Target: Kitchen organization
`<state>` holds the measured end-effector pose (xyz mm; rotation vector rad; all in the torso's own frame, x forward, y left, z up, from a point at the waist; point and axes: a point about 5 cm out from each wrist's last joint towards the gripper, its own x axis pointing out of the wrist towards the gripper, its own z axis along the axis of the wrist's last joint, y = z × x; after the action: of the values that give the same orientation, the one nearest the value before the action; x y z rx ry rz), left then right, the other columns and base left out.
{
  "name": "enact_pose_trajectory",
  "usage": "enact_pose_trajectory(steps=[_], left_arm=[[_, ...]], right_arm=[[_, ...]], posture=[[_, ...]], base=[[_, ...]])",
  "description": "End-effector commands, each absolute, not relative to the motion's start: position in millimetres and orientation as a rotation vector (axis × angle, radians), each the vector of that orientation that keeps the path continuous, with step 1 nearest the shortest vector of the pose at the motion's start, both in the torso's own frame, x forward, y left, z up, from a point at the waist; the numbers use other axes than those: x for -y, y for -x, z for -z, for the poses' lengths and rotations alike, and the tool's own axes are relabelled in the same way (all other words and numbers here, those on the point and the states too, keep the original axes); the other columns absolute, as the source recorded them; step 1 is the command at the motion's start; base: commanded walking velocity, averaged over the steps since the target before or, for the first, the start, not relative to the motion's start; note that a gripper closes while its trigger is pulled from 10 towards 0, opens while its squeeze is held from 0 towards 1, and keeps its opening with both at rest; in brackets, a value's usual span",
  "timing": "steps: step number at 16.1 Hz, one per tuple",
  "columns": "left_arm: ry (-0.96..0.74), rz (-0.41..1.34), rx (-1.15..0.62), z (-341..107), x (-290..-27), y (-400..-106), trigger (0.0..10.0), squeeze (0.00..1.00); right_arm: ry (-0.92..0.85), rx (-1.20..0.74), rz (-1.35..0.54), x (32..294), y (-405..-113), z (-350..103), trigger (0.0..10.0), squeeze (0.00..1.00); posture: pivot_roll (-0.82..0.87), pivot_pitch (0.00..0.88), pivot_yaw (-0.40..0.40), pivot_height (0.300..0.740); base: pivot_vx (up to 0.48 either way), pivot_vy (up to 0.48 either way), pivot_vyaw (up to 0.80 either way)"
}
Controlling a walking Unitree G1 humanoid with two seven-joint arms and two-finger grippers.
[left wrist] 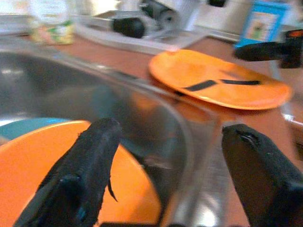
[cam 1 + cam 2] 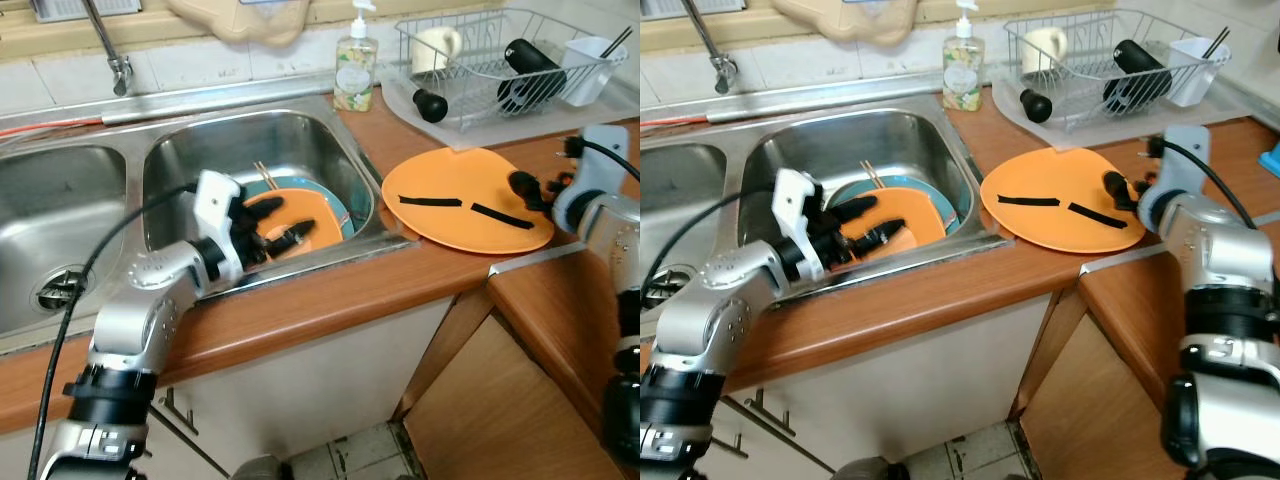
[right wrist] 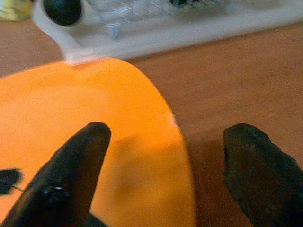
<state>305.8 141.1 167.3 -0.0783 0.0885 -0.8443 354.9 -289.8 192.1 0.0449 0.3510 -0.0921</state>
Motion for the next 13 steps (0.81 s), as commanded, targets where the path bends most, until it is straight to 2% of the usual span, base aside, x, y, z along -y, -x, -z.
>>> enact_pose_trajectory(steps=[1, 2, 3, 5, 6, 7, 8, 9, 10, 11, 12, 13], left_arm=[[0.072, 0.893, -0.091, -170.8, -139.4, -299.9, 10.0, 0.89], [0.081, 0.955, -0.101, -171.2, -136.0, -292.6, 10.0, 0.1], [0.081, 0.986, -0.111, -170.9, -134.3, -289.1, 10.0, 0.0], [0.078, 1.045, -0.144, -167.9, -130.2, -281.0, 10.0, 0.0], [0.081, 1.043, -0.15, -167.4, -130.0, -280.0, 10.0, 0.0], [0.085, 1.039, -0.151, -167.6, -130.0, -280.1, 10.0, 0.0], [0.086, 1.038, -0.151, -168.0, -130.1, -279.9, 10.0, 0.0], [0.089, 1.039, -0.153, -168.4, -130.4, -279.2, 10.0, 0.0], [0.09, 1.04, -0.156, -169.1, -130.9, -278.9, 10.0, 0.0], [0.091, 1.041, -0.161, -169.2, -131.2, -277.8, 10.0, 0.0], [0.094, 1.039, -0.166, -169.0, -131.5, -277.2, 10.0, 0.0], [0.099, 1.033, -0.171, -168.6, -131.7, -277.3, 10.0, 0.0]], right_arm=[[-0.067, -0.342, 0.098, 296.3, -355.9, -197.6, 10.0, 1.0], [-0.102, -0.369, 0.074, 297.4, -355.7, -193.2, 10.0, 0.0], [-0.128, -0.383, 0.051, 296.0, -355.5, -191.0, 10.0, 0.0], [-0.227, -0.404, -0.044, 287.3, -354.2, -185.5, 10.0, 0.0], [-0.274, -0.411, -0.103, 281.6, -353.7, -182.9, 8.1, 0.0], [-0.303, -0.416, -0.154, 276.1, -352.9, -180.9, 4.4, 0.0], [-0.324, -0.42, -0.192, 271.7, -351.7, -179.3, 4.2, 0.0], [-0.333, -0.427, -0.222, 268.4, -350.7, -178.3, 3.0, 0.0], [-0.348, -0.432, -0.251, 264.5, -349.9, -177.6, 2.4, 0.0], [-0.368, -0.441, -0.27, 261.1, -348.0, -176.0, 1.3, 0.0], [-0.376, -0.458, -0.278, 258.4, -346.0, -172.6, 0.8, 0.0], [-0.382, -0.475, -0.287, 255.7, -343.8, -169.1, 0.7, 0.0]], posture=[[-0.06, 0.0, 0.054, 0.74], [-0.06, 0.0, 0.054, 0.74], [-0.06, 0.0, 0.055, 0.74], [-0.06, 0.0, 0.057, 0.74], [-0.06, 0.0, 0.057, 0.74], [-0.06, 0.0, 0.057, 0.74], [-0.06, 0.0, 0.059, 0.74], [-0.06, 0.0, 0.059, 0.74], [-0.06, 0.0, 0.059, 0.74], [-0.06, 0.0, 0.06, 0.74], [-0.05, 0.0, 0.059, 0.74], [-0.05, 0.0, 0.058, 0.74]], base=[[0.0, 0.0, 0.0], [0.0, 0.0, 0.0], [0.0, 0.0, 0.0], [0.0, 0.0, 0.0], [0.0, 0.0, 0.0], [0.0, 0.0, 0.0], [0.0, 0.0, 0.0], [0.0, 0.0, 0.0], [0.0, 0.0, 0.0], [0.0, 0.0, 0.0], [0.0, 0.0, 0.0], [0.0, 0.0, 0.0]])
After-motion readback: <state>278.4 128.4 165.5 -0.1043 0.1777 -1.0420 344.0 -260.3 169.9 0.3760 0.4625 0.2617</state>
